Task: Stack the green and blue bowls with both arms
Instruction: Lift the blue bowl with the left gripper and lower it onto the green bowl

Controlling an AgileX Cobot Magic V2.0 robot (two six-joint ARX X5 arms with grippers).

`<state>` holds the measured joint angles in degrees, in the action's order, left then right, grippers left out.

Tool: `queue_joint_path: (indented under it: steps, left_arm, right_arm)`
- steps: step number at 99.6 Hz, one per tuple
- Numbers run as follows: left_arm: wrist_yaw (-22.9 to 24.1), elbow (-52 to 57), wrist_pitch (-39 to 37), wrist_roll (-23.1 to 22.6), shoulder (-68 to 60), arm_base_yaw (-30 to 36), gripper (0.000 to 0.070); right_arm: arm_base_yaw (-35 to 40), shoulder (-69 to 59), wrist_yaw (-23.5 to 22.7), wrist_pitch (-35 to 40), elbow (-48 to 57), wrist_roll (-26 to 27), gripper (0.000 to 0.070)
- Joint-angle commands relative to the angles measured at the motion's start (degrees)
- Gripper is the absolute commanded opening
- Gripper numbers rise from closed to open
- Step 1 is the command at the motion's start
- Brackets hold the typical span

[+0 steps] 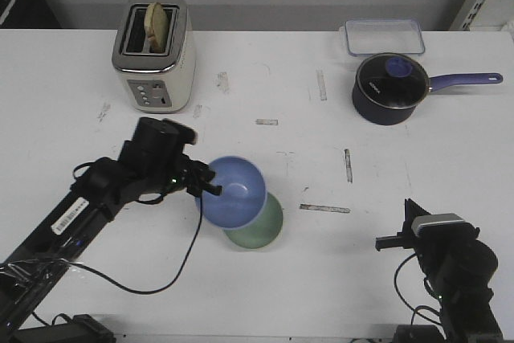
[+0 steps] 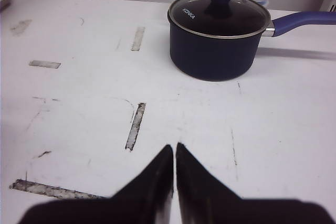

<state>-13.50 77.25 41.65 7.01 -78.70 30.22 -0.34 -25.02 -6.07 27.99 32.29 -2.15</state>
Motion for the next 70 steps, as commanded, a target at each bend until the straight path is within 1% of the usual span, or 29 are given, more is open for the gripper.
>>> queue_joint_path:
  steps: [1, 7, 20, 41, 70]
  left_arm:
    - [-0.1, 1.0, 0.2, 0.1, -2.3, 2.9, 0.0]
    - [-0.1, 1.0, 0.3, 0.1, -4.2, 5.2, 0.0]
    - [0.0, 1.0, 0.2, 0.1, -7.8, 7.4, 0.0]
    - [0.0, 1.0, 0.3, -0.2, -11.8, 7.7, 0.0]
    - [0.4, 1.0, -0.7, -0.3, -12.0, 7.7, 0.0005]
  right_arm:
    - [0.0, -0.2, 0.0, -0.4, -0.1, -0.5, 0.0]
    - [0.0, -0.2, 0.0, -0.4, -0.1, -0.5, 0.0]
    - [0.0, -0.2, 0.0, -0.4, -0.1, -0.5, 0.0]
    - [0.0, -0.2, 0.0, -0.5, -0.1, -0.5, 0.0]
    - [0.0, -0.2, 0.0, -0.5, -0.1, -0.5, 0.0]
